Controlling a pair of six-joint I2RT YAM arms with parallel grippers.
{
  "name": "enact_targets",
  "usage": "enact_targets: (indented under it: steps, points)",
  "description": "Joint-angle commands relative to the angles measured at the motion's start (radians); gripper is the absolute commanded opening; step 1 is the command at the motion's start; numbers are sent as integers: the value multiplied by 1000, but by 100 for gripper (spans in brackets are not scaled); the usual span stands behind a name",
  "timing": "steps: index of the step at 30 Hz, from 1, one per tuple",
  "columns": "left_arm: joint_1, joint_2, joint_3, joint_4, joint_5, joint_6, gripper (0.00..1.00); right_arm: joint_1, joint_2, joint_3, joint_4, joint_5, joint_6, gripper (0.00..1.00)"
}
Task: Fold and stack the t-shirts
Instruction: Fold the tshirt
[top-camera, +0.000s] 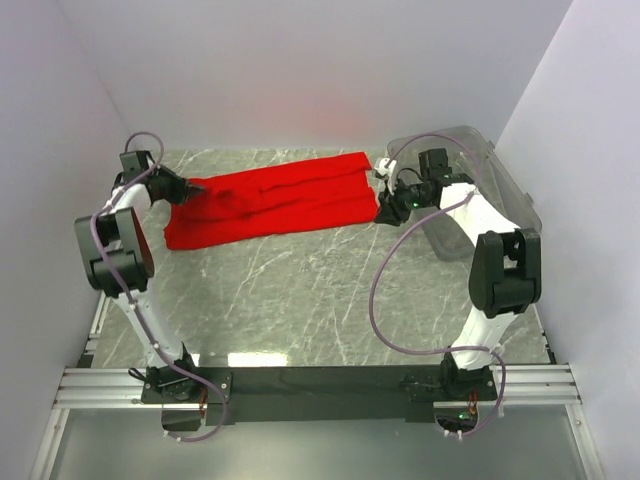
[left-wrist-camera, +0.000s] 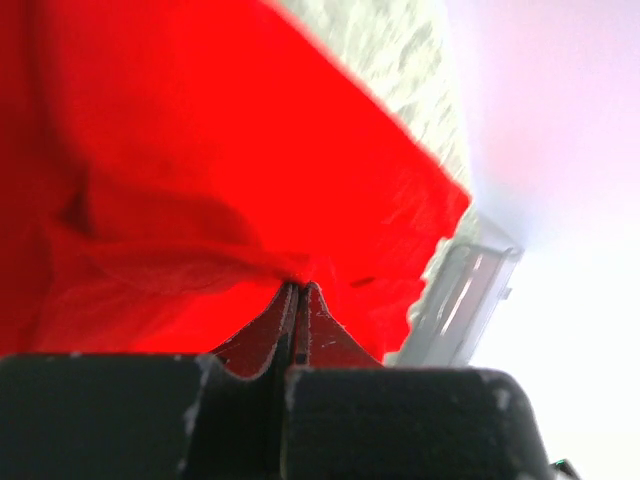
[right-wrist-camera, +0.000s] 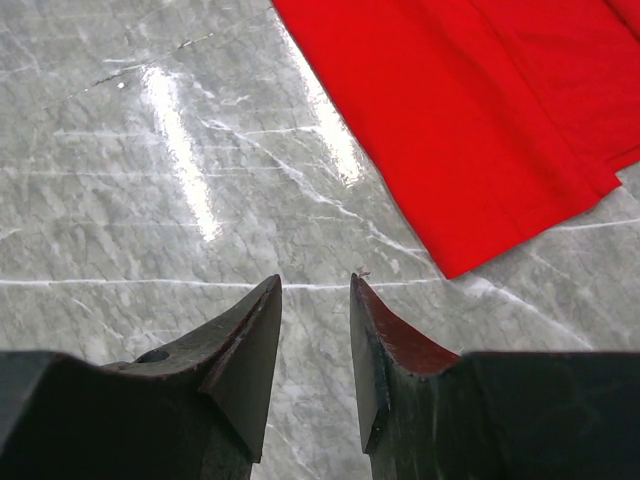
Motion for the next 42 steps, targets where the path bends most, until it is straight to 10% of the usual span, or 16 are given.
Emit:
enact_targets:
  steps: [1, 17, 21, 26, 42]
  points:
    - [1, 80, 159, 5, 55, -25, 1, -16, -72, -19, 2, -16, -1, 41]
    - [4, 269, 354, 51, 102, -42, 3, -22, -56, 4, -11, -20, -6, 40]
    - [5, 272, 397, 7, 57, -15, 42, -22, -57, -2, -11, -21, -6, 40]
    - [21, 194, 425, -19, -43, 79, 54, -22, -60, -5, -21, -24, -9, 40]
    - [-21, 85, 267, -205, -141, 286, 50, -22, -48, 7, -34, -36, -17, 40]
